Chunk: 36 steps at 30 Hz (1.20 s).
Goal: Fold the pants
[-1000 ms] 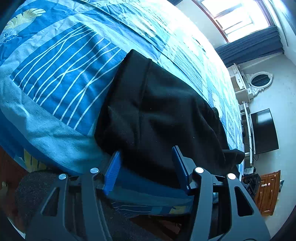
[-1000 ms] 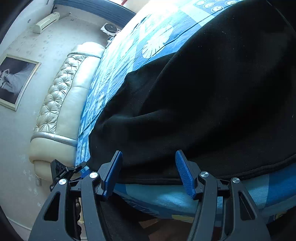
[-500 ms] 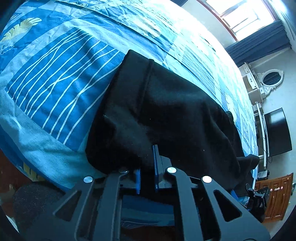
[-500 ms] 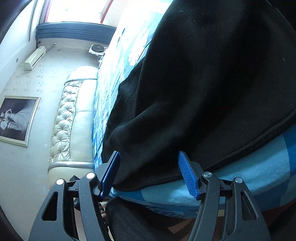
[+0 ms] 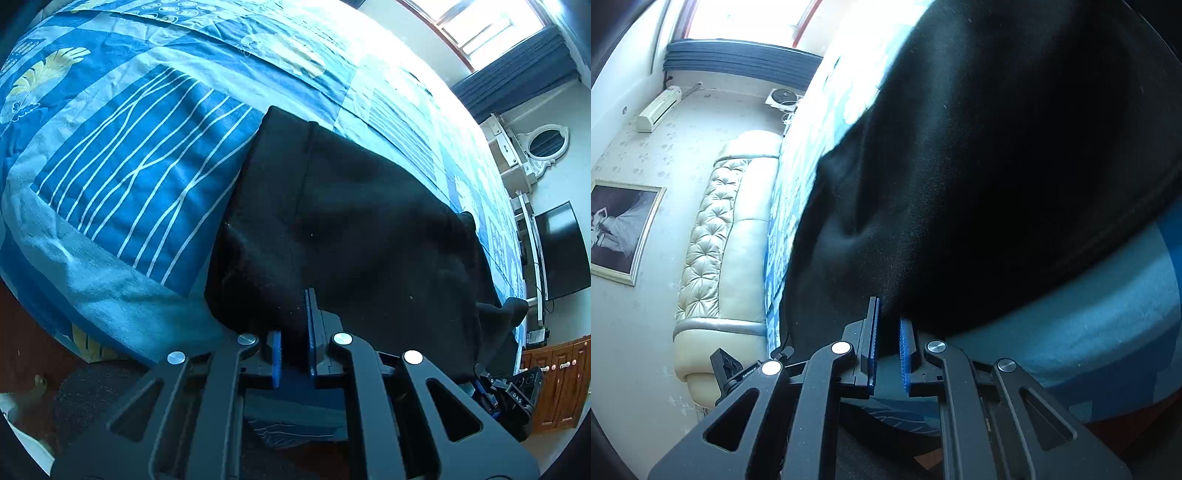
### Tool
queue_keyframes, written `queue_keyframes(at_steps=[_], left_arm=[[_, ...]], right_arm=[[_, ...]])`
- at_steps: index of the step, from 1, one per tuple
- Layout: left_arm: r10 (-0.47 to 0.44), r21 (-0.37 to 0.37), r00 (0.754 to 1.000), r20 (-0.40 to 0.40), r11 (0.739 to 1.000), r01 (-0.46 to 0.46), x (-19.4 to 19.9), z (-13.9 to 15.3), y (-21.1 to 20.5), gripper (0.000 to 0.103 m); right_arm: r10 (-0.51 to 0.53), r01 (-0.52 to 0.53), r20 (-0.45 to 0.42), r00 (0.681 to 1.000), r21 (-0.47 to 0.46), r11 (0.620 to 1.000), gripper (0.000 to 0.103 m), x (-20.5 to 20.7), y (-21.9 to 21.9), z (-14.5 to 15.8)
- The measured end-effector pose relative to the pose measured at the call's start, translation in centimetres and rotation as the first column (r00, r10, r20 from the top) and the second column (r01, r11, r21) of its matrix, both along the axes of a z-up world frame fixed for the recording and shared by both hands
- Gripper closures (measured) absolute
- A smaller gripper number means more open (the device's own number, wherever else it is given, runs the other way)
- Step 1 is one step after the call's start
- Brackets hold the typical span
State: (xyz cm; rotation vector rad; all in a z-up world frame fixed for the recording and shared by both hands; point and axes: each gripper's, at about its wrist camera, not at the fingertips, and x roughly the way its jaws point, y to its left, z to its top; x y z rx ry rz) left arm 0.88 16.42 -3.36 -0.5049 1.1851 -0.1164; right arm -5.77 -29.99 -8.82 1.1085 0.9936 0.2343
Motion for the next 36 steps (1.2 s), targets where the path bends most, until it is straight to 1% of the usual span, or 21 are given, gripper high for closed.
queue_keyframes(at_steps=[2, 4, 7, 9, 10, 11, 13, 14, 17, 19, 21, 23, 24, 25, 27, 30, 32, 33, 34, 35, 36], left_arm=[[0.001, -0.002, 1.0, -0.004, 1.0, -0.001, 0.1, -0.4, -0.1, 0.093], [-0.011, 0.025, 1.0, 0.007, 1.0, 0.011, 0.2, 0.0, -0.5, 0.093], [-0.067, 0.127, 0.996, 0.051, 0.99, 0.06, -0.2, 1.2, -1.7, 0.091], [-0.123, 0.219, 0.989, 0.08, 0.97, 0.103, -1.1, 2.3, -2.8, 0.082], [-0.157, 0.251, 0.983, 0.094, 0.959, 0.129, -1.7, 2.8, -3.4, 0.079], [-0.183, 0.279, 0.977, 0.106, 0.949, 0.147, -2.2, 3.3, -3.9, 0.075], [-0.214, 0.309, 0.967, 0.136, 0.937, 0.164, -3.2, 4.3, -4.6, 0.069], [-0.22, 0.31, 0.963, 0.152, 0.936, 0.165, -3.4, 4.8, -4.8, 0.065], [-0.23, 0.295, 0.952, 0.202, 0.941, 0.165, -3.2, 5.7, -5.7, 0.055], [-0.212, 0.298, 0.956, 0.204, 0.943, 0.146, -2.2, 5.6, -6.2, 0.054], [-0.19, 0.291, 0.961, 0.202, 0.948, 0.127, -0.9, 5.2, -6.8, 0.053], [-0.162, 0.295, 0.965, 0.209, 0.951, 0.096, 0.0, 4.7, -7.2, 0.051], [-0.151, 0.3, 0.967, 0.207, 0.95, 0.084, 0.5, 4.4, -7.4, 0.045], [-0.139, 0.304, 0.969, 0.206, 0.95, 0.072, 0.8, 4.1, -7.6, 0.043], [-0.124, 0.319, 0.972, 0.198, 0.946, 0.056, 1.2, 3.6, -8.0, 0.041], [-0.119, 0.336, 0.979, 0.163, 0.94, 0.059, 1.5, 2.5, -8.2, 0.032], [-0.114, 0.331, 0.984, 0.136, 0.941, 0.063, 1.6, 1.9, -8.1, 0.031], [-0.109, 0.328, 0.986, 0.129, 0.943, 0.062, 1.6, 1.7, -8.0, 0.03], [-0.104, 0.327, 0.986, 0.128, 0.943, 0.057, 1.6, 1.5, -7.9, 0.03], [-0.1, 0.328, 0.987, 0.129, 0.943, 0.053, 1.6, 1.4, -7.9, 0.028], [-0.097, 0.33, 0.987, 0.129, 0.943, 0.049, 1.5, 1.4, -7.9, 0.026]], right_arm=[[-0.001, 0.001, 0.018, 1.0, -0.007, 1.0, 0.096, -0.1, -0.1, -0.4], [0.013, -0.013, 0.029, 0.999, -0.017, 1.0, 0.095, 0.1, -0.1, 0.0], [0.029, -0.029, 0.036, 0.999, 0.003, 1.0, 0.089, -0.1, -0.9, 0.8], [0.03, -0.029, 0.029, 0.999, -0.018, 0.999, 0.086, -0.8, -2.1, 1.7], [0.011, -0.01, 0.036, 0.999, -0.025, 1.0, 0.085, -1.1, -3.2, 2.3], [-0.013, 0.014, 0.043, 0.999, -0.034, 0.999, 0.084, -1.5, -4.5, 3.0], [-0.08, 0.085, 0.067, 0.994, -0.07, 0.994, 0.074, -1.9, -8.0, 4.6], [-0.13, 0.138, 0.085, 0.988, -0.095, 0.986, 0.072, -2.2, -10.3, 5.4], [-0.294, 0.312, 0.142, 0.945, -0.129, 0.941, 0.069, -2.0, -18.5, 7.0], [-0.423, 0.448, 0.164, 0.891, -0.17, 0.878, 0.069, -1.8, -24.4, 7.4], [-0.515, 0.541, 0.173, 0.84, -0.175, 0.823, 0.069, -1.2, -29.5, 7.0], [-0.581, 0.596, 0.134, 0.803, -0.17, 0.784, 0.069, -0.2, -33.6, 5.5], [-0.608, 0.618, 0.112, 0.786, -0.149, 0.772, 0.068, 0.2, -35.2, 4.5], [-0.639, 0.644, 0.085, 0.765, -0.137, 0.753, 0.068, 0.5, -36.5, 3.5], [-0.68, 0.68, 0.049, 0.732, -0.127, 0.722, 0.063, 1.1, -38.3, 1.8], [-0.687, 0.691, 0.078, 0.723, -0.093, 0.717, 0.063, 2.2, -39.4, 0.9], [-0.678, 0.684, 0.089, 0.729, -0.114, 0.72, 0.062, 2.9, -39.6, 0.8], [-0.67, 0.676, 0.093, 0.736, -0.137, 0.724, 0.065, 3.2, -39.5, 1.0], [-0.664, 0.669, 0.094, 0.742, -0.163, 0.725, 0.078, 3.3, -39.3, 1.2], [-0.657, 0.664, 0.102, 0.747, -0.158, 0.731, 0.085, 3.5, -38.6, 1.5], [-0.658, 0.668, 0.115, 0.744, -0.14, 0.731, 0.093, 3.3, -38.2, 1.8]])
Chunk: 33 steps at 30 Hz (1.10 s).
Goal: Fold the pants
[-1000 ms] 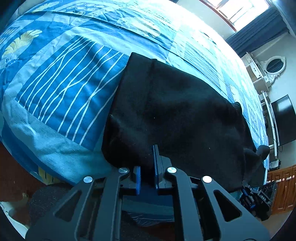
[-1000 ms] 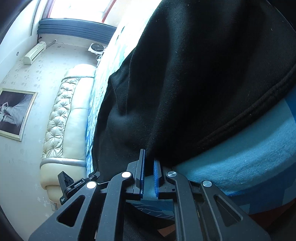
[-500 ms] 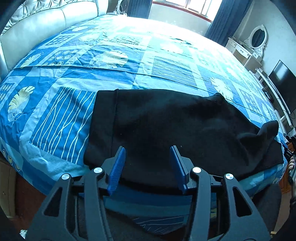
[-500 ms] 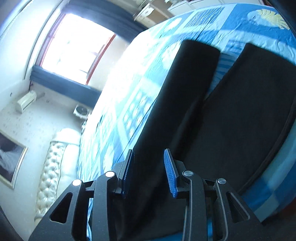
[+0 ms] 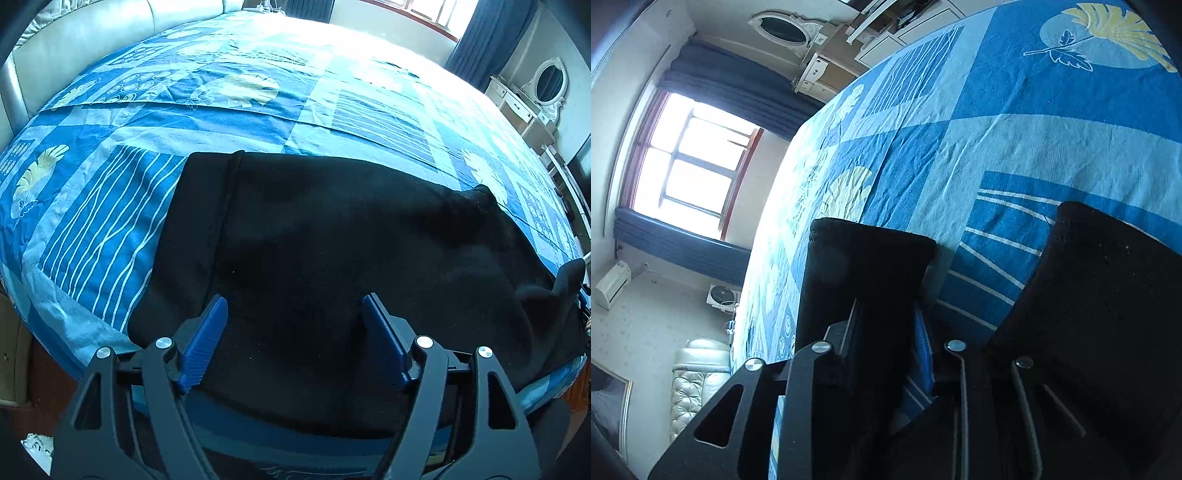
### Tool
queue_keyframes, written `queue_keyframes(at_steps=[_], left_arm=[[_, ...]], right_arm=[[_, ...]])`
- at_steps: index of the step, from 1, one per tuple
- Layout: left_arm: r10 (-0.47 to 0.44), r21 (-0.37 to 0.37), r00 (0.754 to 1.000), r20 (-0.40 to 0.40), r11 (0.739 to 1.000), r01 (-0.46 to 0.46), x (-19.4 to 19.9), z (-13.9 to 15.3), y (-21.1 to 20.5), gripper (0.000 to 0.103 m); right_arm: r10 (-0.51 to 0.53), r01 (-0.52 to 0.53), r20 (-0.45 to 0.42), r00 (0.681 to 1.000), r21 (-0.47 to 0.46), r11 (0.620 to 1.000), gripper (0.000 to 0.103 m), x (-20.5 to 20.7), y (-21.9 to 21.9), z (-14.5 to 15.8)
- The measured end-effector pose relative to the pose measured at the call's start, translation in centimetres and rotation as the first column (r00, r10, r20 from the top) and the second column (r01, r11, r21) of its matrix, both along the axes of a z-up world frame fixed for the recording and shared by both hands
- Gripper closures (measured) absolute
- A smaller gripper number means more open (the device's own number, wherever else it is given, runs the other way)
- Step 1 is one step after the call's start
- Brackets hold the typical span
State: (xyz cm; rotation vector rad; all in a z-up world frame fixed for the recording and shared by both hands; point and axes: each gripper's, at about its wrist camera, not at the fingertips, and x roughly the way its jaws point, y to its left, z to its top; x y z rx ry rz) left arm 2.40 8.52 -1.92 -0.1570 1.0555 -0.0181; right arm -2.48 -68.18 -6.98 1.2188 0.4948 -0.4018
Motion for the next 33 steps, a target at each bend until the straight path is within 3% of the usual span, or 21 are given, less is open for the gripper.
queue_keyframes(at_steps=[7, 11, 13, 17, 21, 24, 27, 30, 33], left_arm=[[-0.006, 0.015, 1.0, 0.006, 1.0, 0.005, -0.2, -0.1, -0.3, 0.023], [-0.008, 0.009, 1.0, 0.007, 1.0, 0.008, -0.4, -0.1, -0.3, 0.022], [-0.012, 0.01, 1.0, 0.007, 1.0, 0.012, -0.5, -0.1, -0.4, 0.021], [-0.014, 0.009, 1.0, 0.007, 1.0, 0.014, -0.6, -0.1, -0.5, 0.02], [-0.01, 0.01, 1.0, 0.006, 1.0, 0.01, -0.6, -0.2, -0.6, 0.019], [-0.013, 0.016, 1.0, 0.008, 1.0, 0.012, -0.6, -0.2, -0.7, 0.019], [-0.013, 0.017, 1.0, 0.008, 1.0, 0.013, -0.5, -0.2, -0.6, 0.019], [-0.013, 0.019, 1.0, 0.008, 1.0, 0.013, -0.5, -0.2, -0.7, 0.018], [-0.011, 0.026, 1.0, 0.007, 1.0, 0.011, -0.5, -0.3, -0.8, 0.018]], right_arm=[[-0.016, 0.018, 0.125, 0.992, -0.018, 1.0, 0.098, -5.3, -0.2, 4.1], [-0.032, 0.04, 0.105, 0.994, -0.067, 0.997, 0.098, -10.7, -0.1, 5.6], [-0.055, 0.06, 0.063, 0.997, -0.078, 0.995, 0.099, -13.1, 0.3, 5.2], [-0.094, 0.094, -0.002, 0.996, -0.016, 0.995, 0.099, -17.0, 0.2, 1.3], [-0.121, 0.123, -0.036, 0.992, 0.031, 0.992, 0.099, -17.7, 0.3, -1.9], [-0.072, 0.073, -0.037, 0.997, 0.025, 0.997, 0.099, -17.5, 0.3, -2.5], [-0.076, 0.075, -0.079, 0.994, -0.011, 0.997, 0.09, -18.0, -0.1, -0.6], [-0.055, 0.038, -0.108, 0.993, -0.156, 0.987, 0.086, -17.5, -1.0, 2.9], [0.048, -0.083, -0.138, 0.989, -0.261, 0.962, 0.055, -13.8, -2.7, 5.2]])
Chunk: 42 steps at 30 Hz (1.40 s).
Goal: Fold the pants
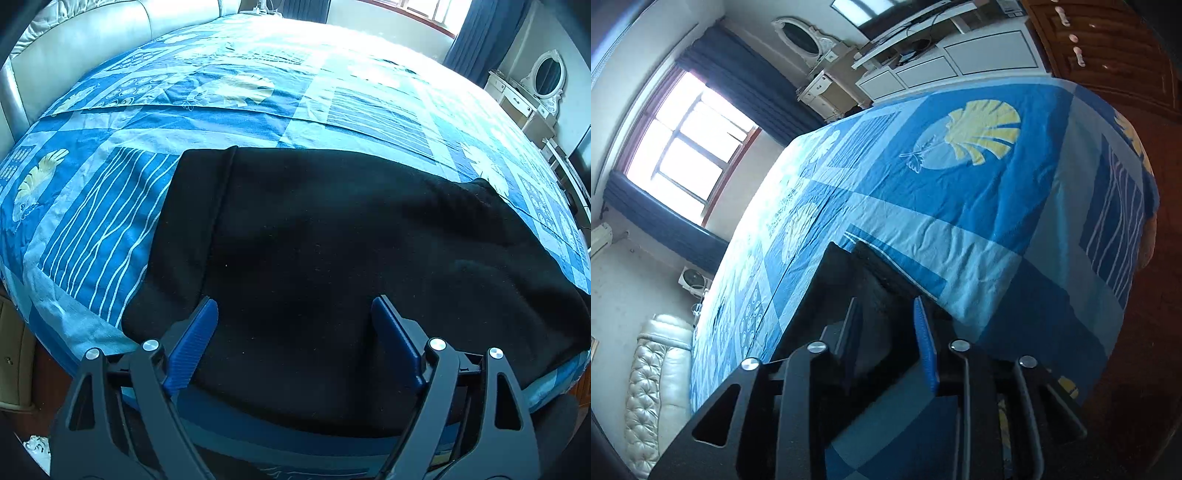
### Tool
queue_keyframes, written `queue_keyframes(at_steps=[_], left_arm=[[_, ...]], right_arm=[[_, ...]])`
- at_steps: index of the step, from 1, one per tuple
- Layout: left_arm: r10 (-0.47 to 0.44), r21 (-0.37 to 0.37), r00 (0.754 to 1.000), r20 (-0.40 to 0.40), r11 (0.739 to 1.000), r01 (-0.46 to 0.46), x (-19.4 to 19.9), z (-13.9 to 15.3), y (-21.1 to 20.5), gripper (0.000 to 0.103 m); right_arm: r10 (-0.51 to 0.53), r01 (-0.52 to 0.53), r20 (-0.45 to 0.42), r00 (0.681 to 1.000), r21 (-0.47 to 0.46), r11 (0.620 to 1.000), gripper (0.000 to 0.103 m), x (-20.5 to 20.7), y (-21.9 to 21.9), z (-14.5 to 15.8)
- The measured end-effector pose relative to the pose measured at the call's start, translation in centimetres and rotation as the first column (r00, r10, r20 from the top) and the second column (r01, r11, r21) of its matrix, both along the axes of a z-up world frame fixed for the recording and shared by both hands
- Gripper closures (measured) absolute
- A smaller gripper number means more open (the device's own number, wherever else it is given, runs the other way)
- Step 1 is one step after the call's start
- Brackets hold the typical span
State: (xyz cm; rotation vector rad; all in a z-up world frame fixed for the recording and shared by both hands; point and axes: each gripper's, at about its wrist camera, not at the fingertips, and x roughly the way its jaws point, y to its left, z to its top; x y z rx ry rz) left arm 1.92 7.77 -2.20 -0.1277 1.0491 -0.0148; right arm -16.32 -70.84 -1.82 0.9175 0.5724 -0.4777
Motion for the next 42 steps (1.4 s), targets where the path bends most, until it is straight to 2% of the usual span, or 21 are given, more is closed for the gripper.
queue_keyframes(at_steps=[3, 5, 9, 13, 15, 17, 20, 23, 27, 28, 31, 33, 34, 35, 36, 37, 38, 40, 42], left_arm=[[0.007, 0.005, 1.0, -0.002, 1.0, -0.007, 0.0, 0.0, -0.1, 0.018], [0.014, 0.006, 1.0, -0.002, 1.0, -0.014, 0.0, 0.0, -0.1, 0.018], [0.019, 0.012, 1.0, 0.003, 1.0, -0.019, -0.2, -0.1, -0.1, 0.017], [0.039, 0.017, 0.999, 0.0, 0.999, -0.039, -0.3, 0.0, -0.3, 0.015], [0.044, 0.021, 0.999, 0.001, 0.999, -0.044, -0.3, -0.1, -0.3, 0.014], [0.045, 0.027, 0.999, 0.001, 0.999, -0.045, -0.2, -0.2, -0.4, 0.013], [0.045, 0.028, 0.999, 0.0, 0.999, -0.045, -0.1, -0.3, -0.4, 0.013], [0.045, 0.028, 0.999, 0.0, 0.999, -0.045, -0.2, -0.3, -0.4, 0.013], [0.046, 0.029, 0.999, 0.002, 0.999, -0.046, -0.1, -0.3, -0.4, 0.012], [0.046, 0.029, 0.999, 0.002, 0.998, -0.046, -0.1, -0.3, -0.4, 0.012], [0.046, 0.028, 0.999, 0.002, 0.999, -0.046, -0.1, -0.3, -0.4, 0.012], [0.046, 0.027, 0.999, 0.004, 0.999, -0.046, -0.1, -0.3, -0.4, 0.012], [0.046, 0.027, 0.999, 0.004, 0.999, -0.046, -0.1, -0.3, -0.4, 0.012], [0.046, 0.027, 0.999, 0.004, 0.999, -0.046, 0.0, -0.4, -0.4, 0.012], [0.046, 0.026, 0.999, 0.004, 0.999, -0.047, -0.1, -0.4, -0.4, 0.012], [0.047, 0.026, 0.999, 0.004, 0.999, -0.047, -0.1, -0.4, -0.4, 0.012], [0.046, 0.024, 0.999, 0.005, 0.999, -0.046, -0.1, -0.4, -0.4, 0.012], [0.045, 0.022, 0.999, 0.009, 0.999, -0.045, -0.1, -0.4, -0.4, 0.012], [0.042, 0.021, 0.999, 0.012, 0.999, -0.042, -0.2, -0.4, -0.4, 0.012]], right_arm=[[0.132, -0.134, -0.02, 0.991, -0.071, 0.988, 0.044, 4.6, -1.5, 0.8], [0.184, -0.189, -0.063, 0.981, -0.098, 0.977, 0.043, 7.2, -2.4, 0.7], [0.292, -0.299, -0.109, 0.95, -0.055, 0.953, 0.043, 11.1, -3.3, -0.7], [0.348, -0.366, -0.216, 0.912, -0.045, 0.93, 0.044, 12.9, -2.7, -2.4], [0.329, -0.356, -0.222, 0.918, -0.093, 0.93, 0.066, 12.4, -2.4, -2.1], [0.312, -0.33, -0.161, 0.936, -0.105, 0.938, 0.101, 11.3, -2.7, -1.2], [0.268, -0.281, -0.103, 0.958, -0.135, 0.95, 0.101, 9.4, -3.1, 0.6], [0.183, -0.208, -0.139, 0.973, -0.189, 0.96, 0.103, 8.3, -3.8, 1.4], [0.073, -0.095, -0.161, 0.984, -0.13, 0.987, 0.103, 6.4, -6.1, -0.2], [0.066, -0.083, -0.141, 0.988, -0.116, 0.99, 0.103, 5.9, -6.1, -0.2], [0.081, -0.081, -0.008, 0.997, -0.022, 0.996, 0.101, 4.5, -4.4, 0.4], [0.09, -0.096, 0.089, 0.992, 0.064, 0.993, 0.1, 3.4, -2.1, 0.8], [0.099, -0.112, 0.128, 0.987, 0.105, 0.988, 0.096, 3.0, -0.7, 0.9], [0.103, -0.123, 0.138, 0.985, 0.138, 0.983, 0.08, 2.6, 0.7, 0.8], [0.087, -0.111, 0.141, 0.986, 0.17, 0.979, 0.07, 2.0, 2.2, 0.7], [0.063, -0.097, 0.158, 0.985, 0.218, 0.971, 0.057, 1.2, 3.6, 0.2], [0.042, -0.092, 0.18, 0.983, 0.283, 0.955, 0.056, 0.6, 4.9, -0.4], [0.012, -0.099, 0.201, 0.979, 0.429, 0.898, 0.056, -0.1, 7.8, -2.1], [0.019, -0.126, 0.213, 0.977, 0.501, 0.856, 0.056, 0.0, 10.8, -3.0]])
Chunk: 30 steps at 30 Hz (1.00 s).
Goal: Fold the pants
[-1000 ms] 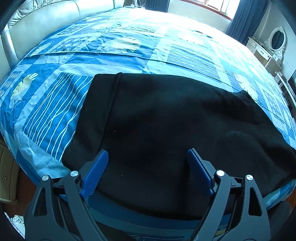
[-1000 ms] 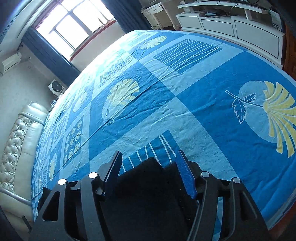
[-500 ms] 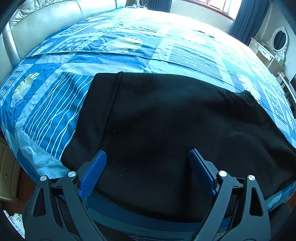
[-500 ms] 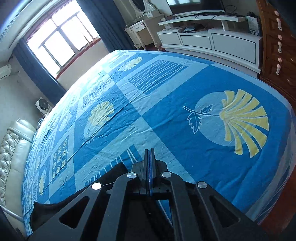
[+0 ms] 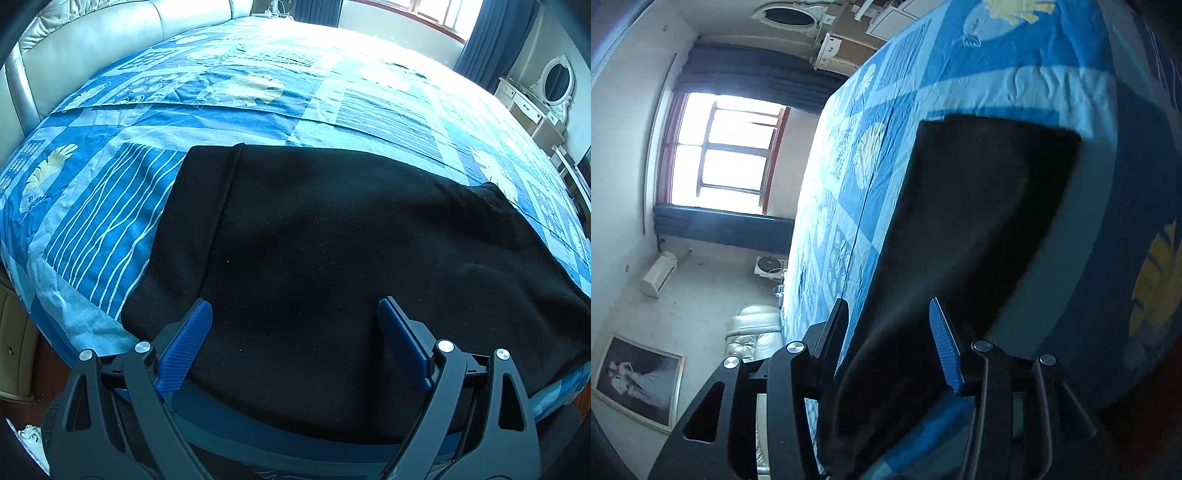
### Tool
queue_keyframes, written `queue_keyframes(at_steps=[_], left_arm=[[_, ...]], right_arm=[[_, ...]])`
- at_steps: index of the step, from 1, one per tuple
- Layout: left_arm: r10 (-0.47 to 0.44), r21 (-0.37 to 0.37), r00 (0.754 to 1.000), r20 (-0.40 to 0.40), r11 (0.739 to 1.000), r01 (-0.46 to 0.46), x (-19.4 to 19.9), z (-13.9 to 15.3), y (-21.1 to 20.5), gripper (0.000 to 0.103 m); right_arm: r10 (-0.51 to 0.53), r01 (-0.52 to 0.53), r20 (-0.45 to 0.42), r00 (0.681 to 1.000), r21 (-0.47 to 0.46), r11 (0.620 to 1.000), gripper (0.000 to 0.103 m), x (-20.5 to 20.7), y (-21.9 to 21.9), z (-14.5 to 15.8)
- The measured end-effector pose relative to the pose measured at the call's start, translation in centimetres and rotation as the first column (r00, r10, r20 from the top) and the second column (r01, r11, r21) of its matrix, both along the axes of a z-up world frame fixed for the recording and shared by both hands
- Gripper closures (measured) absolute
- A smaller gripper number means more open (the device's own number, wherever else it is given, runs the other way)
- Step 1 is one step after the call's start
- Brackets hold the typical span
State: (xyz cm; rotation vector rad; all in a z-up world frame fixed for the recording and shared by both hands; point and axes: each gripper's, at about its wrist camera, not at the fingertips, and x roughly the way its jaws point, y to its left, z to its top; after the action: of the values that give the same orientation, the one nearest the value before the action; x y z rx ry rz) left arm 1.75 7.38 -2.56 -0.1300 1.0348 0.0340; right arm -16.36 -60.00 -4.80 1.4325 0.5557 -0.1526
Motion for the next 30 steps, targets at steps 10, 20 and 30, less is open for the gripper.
queue_keyframes(at_steps=[10, 20, 30], left_arm=[[-0.021, -0.009, 1.0, 0.008, 1.0, 0.021, -0.2, 0.1, 0.1, 0.012], [-0.046, -0.027, 0.998, 0.032, 0.999, 0.047, -0.6, -0.1, 0.3, 0.011], [-0.054, -0.036, 0.997, 0.047, 0.998, 0.056, -0.9, -0.1, 0.3, 0.011]], right_arm=[[0.152, -0.158, -0.15, 0.977, -0.031, 0.987, 0.056, 5.8, 8.5, -1.7], [0.124, -0.152, -0.191, 0.974, -0.141, 0.978, 0.078, 8.6, 11.4, -1.7], [0.136, -0.163, -0.194, 0.972, -0.131, 0.978, 0.096, 6.1, 10.9, -1.7]])
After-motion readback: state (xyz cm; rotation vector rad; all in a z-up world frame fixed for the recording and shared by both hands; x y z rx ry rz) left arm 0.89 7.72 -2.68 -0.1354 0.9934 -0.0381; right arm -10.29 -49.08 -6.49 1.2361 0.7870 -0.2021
